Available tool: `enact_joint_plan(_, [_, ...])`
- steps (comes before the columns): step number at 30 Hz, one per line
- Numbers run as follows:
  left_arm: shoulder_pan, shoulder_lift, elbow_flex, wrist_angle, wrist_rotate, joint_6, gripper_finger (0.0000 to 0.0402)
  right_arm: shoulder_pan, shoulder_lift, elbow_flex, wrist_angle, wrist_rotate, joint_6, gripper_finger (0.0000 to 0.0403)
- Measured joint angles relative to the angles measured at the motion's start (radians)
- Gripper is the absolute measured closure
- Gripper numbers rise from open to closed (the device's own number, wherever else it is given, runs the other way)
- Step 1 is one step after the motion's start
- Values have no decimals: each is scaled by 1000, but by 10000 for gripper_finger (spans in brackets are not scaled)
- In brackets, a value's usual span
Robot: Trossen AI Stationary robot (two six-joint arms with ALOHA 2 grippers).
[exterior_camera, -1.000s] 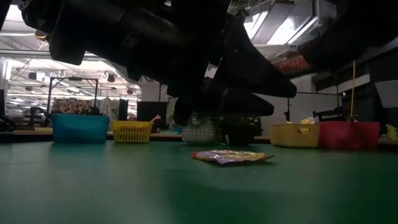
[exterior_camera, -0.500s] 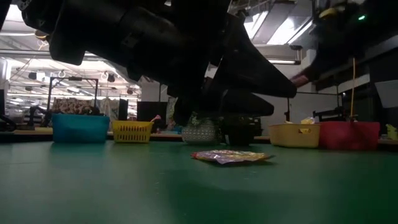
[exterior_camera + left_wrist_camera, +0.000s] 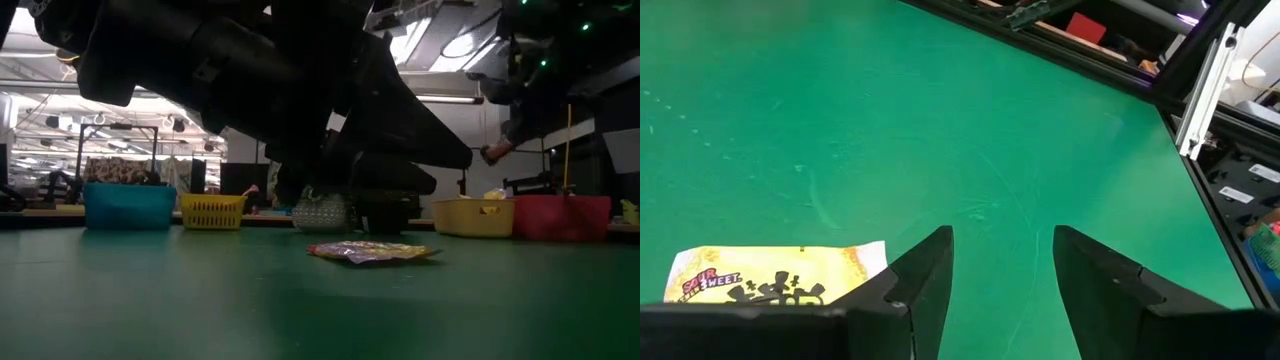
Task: Sort candy
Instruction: Put the brown chocolate into the red bin
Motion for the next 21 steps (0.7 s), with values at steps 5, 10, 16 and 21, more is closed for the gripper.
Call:
enact_joint_plan(5, [0, 0, 0, 0, 0, 0, 242, -134, 1, 0, -17, -184, 47, 359])
enact_joint_plan(10, [0, 0, 0, 0, 0, 0, 241, -213, 2, 0, -16, -283, 48, 359])
enact_joint_plan(16, [0, 0, 0, 0, 0, 0, 242, -261, 2, 0, -16, -282, 48, 358])
enact_joint_plan(21, [0, 0, 0, 0, 0, 0, 241, -284, 2, 0, -16, -282, 48, 354])
